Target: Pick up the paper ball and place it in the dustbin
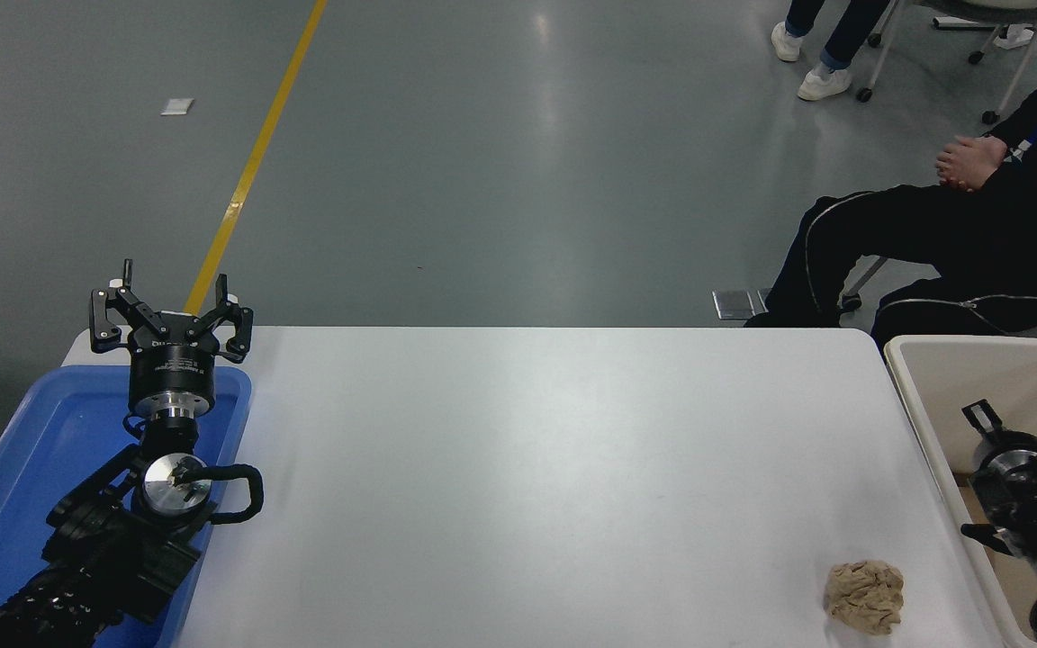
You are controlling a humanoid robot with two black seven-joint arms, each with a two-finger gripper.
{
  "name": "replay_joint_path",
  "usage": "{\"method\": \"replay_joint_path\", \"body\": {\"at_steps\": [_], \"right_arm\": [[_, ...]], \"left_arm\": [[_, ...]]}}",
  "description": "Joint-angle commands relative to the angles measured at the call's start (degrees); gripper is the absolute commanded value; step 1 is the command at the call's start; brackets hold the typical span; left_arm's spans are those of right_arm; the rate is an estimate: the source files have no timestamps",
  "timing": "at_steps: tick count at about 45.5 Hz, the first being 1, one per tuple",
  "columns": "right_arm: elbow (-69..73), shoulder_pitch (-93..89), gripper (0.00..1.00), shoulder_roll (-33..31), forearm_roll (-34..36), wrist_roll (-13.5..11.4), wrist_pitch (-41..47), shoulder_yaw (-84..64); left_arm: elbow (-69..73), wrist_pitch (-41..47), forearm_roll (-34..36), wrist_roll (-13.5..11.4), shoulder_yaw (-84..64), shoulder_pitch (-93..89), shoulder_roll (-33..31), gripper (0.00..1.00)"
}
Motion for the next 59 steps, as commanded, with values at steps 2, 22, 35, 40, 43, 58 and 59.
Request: {"method": "replay_joint_path", "body": {"at_steps": [2, 22, 35, 40, 43, 58, 59], "right_arm": [[-0.04, -0.19, 0.00, -0.16, 0.05, 0.00, -0.16, 0.06], [-0.13, -0.10, 0.00, -0.43, -0.03, 0.00, -0.07, -0.02], [-0.39, 0.51, 0.00, -0.43, -0.12, 0.09, -0.07, -0.29], [-0.22, 1.13, 0.00, -0.43, -0.12, 0.09, -0.16, -0.20], [0.22, 2.09, 0.52, -0.95, -0.12, 0.00, -0.07, -0.46], [3.91, 7.01, 0.91, -2.36, -0.12, 0.00, 0.02, -0.20], [4.78, 7.54, 0.94, -2.45, -0.12, 0.00, 0.10, -0.20]], "left_arm": [[0.00, 0.00, 0.08, -0.14, 0.03, 0.05, 0.00, 0.99], [0.00, 0.00, -0.09, -0.05, 0.03, -0.04, 0.09, 0.99], [0.00, 0.00, -0.09, -0.05, 0.03, -0.04, 0.17, 0.99], [0.00, 0.00, -0.09, -0.05, 0.03, -0.04, 0.17, 0.99], [0.00, 0.09, -0.18, -0.05, 0.03, -0.04, 0.17, 0.99], [0.09, 0.09, -0.18, -0.05, 0.03, 0.14, 0.26, 0.99], [0.00, 0.09, -0.18, -0.05, 0.03, 0.14, 0.26, 0.99]]}}
